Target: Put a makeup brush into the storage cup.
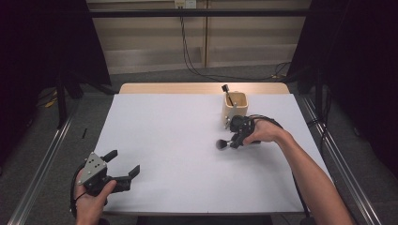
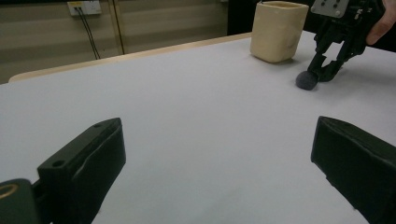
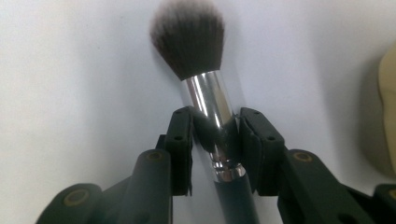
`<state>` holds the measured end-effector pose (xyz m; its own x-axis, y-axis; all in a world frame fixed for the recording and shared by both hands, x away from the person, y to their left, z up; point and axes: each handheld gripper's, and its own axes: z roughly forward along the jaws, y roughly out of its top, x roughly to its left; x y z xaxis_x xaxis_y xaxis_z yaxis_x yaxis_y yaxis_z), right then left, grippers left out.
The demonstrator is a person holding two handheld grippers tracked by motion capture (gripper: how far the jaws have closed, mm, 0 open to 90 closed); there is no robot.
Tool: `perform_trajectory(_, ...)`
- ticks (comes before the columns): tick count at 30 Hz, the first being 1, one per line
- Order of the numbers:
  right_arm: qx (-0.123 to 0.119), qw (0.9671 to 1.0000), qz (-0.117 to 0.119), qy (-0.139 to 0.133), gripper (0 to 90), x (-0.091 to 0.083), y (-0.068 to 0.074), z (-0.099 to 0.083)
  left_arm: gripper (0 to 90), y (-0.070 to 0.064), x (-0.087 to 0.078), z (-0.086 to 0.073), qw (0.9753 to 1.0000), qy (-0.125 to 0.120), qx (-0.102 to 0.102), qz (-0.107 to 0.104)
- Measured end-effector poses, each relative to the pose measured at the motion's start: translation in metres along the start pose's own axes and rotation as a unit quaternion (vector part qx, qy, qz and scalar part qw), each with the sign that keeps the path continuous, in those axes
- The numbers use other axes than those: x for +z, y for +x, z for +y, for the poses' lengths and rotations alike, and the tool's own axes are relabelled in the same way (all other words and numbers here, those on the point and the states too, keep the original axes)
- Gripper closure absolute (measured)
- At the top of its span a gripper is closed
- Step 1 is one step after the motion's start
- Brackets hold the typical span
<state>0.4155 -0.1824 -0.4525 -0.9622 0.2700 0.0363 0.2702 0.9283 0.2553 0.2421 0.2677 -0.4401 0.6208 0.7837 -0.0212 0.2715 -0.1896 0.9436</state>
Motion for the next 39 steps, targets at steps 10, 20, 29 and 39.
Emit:
perform_trajectory(10,0.008,1.0000,0.005,0.003,72.7,0.000,0.000,0.001,3.1,0.000,0.000,0.000,1.0000,0.001,0.001,0.000)
perform_trajectory(20,0.018,0.9998,-0.002,-0.001,72.8,-0.001,0.001,0.000,3.1,0.001,-0.001,0.000,1.0000,-0.001,0.000,0.001)
perform_trajectory(29,0.023,0.9991,-0.021,-0.030,72.9,-0.014,0.008,-0.001,3.2,0.001,-0.001,0.001,1.0000,-0.004,0.000,0.004)
perform_trajectory(39,0.056,0.9940,-0.038,-0.086,72.9,-0.024,0.012,-0.009,3.2,0.002,-0.001,0.000,1.0000,-0.004,0.000,0.006)
